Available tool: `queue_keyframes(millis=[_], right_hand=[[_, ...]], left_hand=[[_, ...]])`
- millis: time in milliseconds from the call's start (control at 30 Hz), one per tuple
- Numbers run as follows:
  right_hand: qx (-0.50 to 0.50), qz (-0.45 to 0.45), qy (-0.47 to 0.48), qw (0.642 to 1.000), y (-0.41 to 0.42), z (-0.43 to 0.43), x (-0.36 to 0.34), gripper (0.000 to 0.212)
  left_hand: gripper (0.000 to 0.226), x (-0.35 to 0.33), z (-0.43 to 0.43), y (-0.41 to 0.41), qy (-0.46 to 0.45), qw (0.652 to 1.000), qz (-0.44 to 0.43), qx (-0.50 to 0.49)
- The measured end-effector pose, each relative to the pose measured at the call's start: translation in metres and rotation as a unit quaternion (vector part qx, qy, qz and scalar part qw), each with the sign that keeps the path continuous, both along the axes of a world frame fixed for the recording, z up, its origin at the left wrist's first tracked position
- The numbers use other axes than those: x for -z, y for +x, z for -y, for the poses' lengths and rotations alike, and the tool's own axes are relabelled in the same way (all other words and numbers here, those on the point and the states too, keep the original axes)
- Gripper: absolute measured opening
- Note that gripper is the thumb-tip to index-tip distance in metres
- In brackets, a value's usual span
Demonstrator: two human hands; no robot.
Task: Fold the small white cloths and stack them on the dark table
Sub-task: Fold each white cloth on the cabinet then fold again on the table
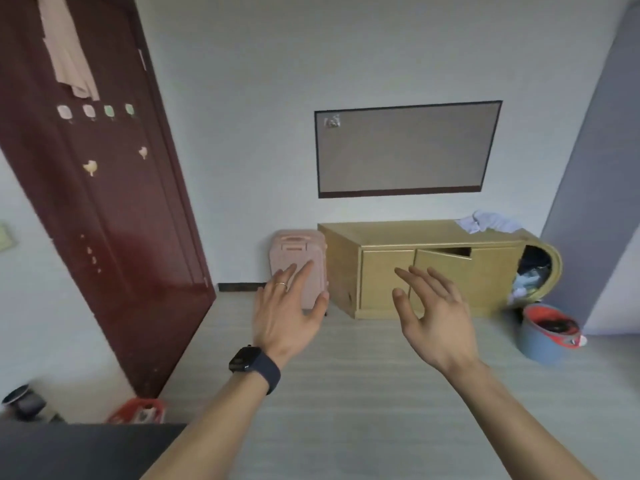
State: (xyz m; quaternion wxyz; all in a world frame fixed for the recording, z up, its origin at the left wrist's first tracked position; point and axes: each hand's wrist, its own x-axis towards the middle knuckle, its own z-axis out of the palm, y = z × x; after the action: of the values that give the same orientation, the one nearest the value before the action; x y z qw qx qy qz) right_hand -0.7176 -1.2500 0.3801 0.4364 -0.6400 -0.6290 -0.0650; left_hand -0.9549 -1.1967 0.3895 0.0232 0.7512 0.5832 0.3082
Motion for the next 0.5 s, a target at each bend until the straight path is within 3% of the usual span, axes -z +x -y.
queue_keyframes(millis=[500], right_hand=[[0.176,0.048,-0.017,0.983,0.263,-0.221,-0.007,0.049]], left_hand=[[0.061,-0.024,-0.309,0.270,0.022,0.984,-0.025,0.176]])
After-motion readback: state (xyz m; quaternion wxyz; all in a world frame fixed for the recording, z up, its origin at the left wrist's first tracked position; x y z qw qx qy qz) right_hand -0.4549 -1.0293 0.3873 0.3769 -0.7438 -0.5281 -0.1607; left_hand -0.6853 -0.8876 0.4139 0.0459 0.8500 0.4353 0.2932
